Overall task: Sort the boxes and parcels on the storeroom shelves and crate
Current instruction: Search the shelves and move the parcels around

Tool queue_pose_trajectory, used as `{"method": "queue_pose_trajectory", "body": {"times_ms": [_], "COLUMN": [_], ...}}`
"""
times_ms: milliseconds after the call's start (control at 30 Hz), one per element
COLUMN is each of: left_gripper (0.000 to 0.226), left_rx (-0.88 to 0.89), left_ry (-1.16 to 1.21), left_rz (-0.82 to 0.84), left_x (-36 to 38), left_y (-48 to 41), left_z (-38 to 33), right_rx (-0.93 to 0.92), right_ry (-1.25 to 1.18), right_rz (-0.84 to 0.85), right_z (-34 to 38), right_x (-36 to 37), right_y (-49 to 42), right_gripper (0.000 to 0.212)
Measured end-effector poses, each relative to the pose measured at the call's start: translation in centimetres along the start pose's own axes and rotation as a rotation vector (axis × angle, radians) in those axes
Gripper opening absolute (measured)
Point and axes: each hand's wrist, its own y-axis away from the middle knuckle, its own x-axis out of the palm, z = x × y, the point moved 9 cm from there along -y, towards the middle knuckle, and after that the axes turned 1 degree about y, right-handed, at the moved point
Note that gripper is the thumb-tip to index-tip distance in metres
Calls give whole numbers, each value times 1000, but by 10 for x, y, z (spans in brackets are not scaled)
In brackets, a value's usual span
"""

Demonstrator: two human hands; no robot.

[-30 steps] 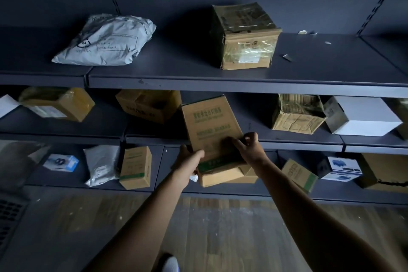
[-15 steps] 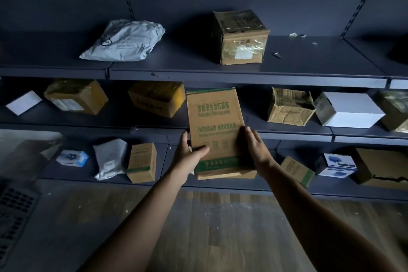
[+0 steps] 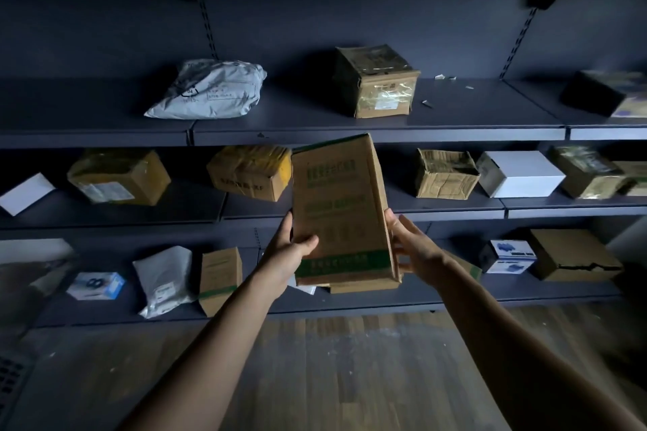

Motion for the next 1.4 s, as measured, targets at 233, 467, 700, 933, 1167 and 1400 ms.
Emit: {"method": "queue_pose_trajectory", "body": {"times_ms": [233,467,700,933,1167,1400], "left_gripper": [62,81,74,63,59,67], "left_rx": [-8,-43,55,83,8,-3], "left_ry": [-180,-160,-231,-134,-3,133], "left_rz": [6,-14,8,-12,-4,16], "left_x": [8,17,32,34,29,33], "left_y": [10,3,1,-11,-22,-22], "left_z": [-7,-17,-31,-31,-21,-14], "right_rx": [-106,-142,-109,-179,-206,-20], "right_ry": [-65,-108,114,200,80,41], "right_rz": [-55,-107,-366,-365,-231,-5], "right_z": [28,33,36,51,50,38], "right_x": [10,8,-13,-20,-30,-23], "right_y": [20,26,18,15,13,12], "right_gripper": [19,53,53,32,25,84]}}
